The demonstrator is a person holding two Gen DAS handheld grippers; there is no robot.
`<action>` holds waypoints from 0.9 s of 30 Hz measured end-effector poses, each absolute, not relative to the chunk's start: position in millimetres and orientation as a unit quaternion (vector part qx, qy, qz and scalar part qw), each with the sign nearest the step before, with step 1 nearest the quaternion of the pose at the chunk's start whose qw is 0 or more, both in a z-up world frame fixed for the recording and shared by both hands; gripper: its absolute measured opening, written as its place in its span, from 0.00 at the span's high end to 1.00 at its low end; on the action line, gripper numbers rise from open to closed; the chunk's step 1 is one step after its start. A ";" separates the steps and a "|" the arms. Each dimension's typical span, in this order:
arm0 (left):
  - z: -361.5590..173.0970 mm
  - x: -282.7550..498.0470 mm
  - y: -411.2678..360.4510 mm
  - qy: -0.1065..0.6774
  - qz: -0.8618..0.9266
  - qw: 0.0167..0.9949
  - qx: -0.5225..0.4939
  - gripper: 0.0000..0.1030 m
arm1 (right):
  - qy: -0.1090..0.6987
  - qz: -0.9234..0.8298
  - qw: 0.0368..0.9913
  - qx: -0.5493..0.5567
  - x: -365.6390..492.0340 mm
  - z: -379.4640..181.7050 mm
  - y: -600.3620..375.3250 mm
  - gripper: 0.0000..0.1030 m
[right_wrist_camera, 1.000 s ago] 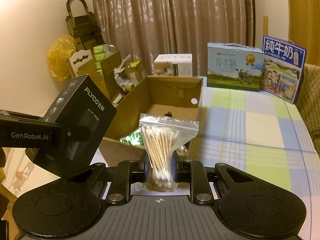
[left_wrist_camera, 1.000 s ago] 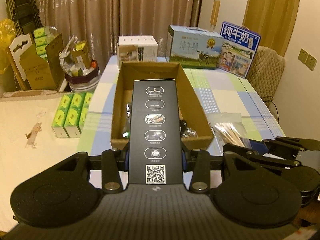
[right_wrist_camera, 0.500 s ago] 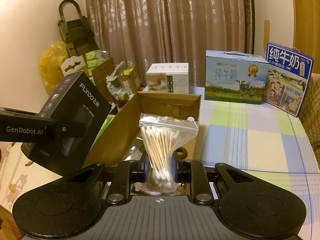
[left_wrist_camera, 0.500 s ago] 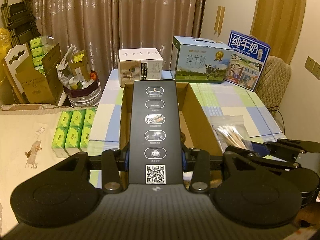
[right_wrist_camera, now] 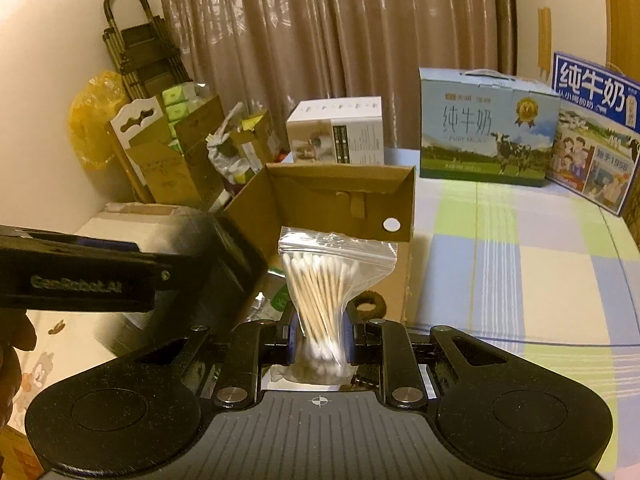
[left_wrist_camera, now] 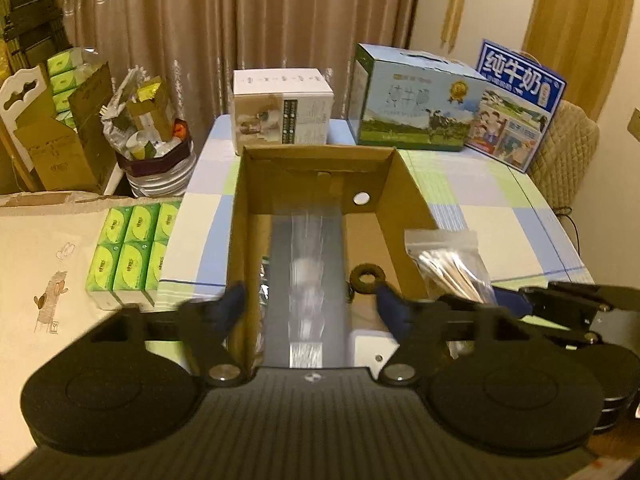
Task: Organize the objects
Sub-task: 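Carry the black box with the left tool while the right tool carries the swab bag to the cardboard box, then lower the black box into the cardboard box and open the left tool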
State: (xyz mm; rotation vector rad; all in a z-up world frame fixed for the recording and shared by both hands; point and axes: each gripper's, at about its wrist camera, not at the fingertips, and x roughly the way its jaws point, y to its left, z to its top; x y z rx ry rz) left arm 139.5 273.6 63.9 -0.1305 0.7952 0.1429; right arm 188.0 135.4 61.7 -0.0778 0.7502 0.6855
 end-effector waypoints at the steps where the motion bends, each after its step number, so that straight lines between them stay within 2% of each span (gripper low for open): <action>1: 62.8 139.5 274.8 0.387 0.071 0.917 -0.064 0.33 | 0.361 0.327 0.873 -0.037 189.4 60.1 135.4 0.82; 12: 64.4 126.1 291.1 0.379 0.088 0.918 -0.082 0.33 | 0.362 0.328 0.872 -0.035 189.9 59.3 139.4 0.82; 16: 68.1 120.2 294.3 0.374 0.095 0.919 -0.083 0.30 | 0.358 0.335 0.871 -0.031 189.9 63.8 144.3 0.80; 17: 68.9 118.7 295.2 0.373 0.096 0.919 -0.083 0.28 | 0.359 0.342 0.868 -0.033 189.5 64.3 146.8 0.76; 18: 69.8 117.6 295.1 0.371 0.099 0.920 -0.083 0.25 | 0.358 0.344 0.867 -0.035 189.2 64.7 148.5 0.58; 19: 70.6 115.5 295.5 0.367 0.102 0.921 -0.083 0.23 | 0.353 0.343 0.870 -0.038 187.8 65.5 149.0 0.33; 20: 71.0 113.4 296.1 0.365 0.104 0.921 -0.083 0.21 | 0.344 0.338 0.875 -0.037 185.9 66.9 147.9 0.26; 22: 72.0 108.8 296.3 0.361 0.109 0.922 -0.082 0.12 | 0.339 0.340 0.877 -0.033 183.5 69.5 146.4 0.25; 27: 73.6 89.7 296.6 0.348 0.122 0.925 -0.086 0.01 | 0.343 0.333 0.878 -0.036 175.9 76.5 139.2 0.25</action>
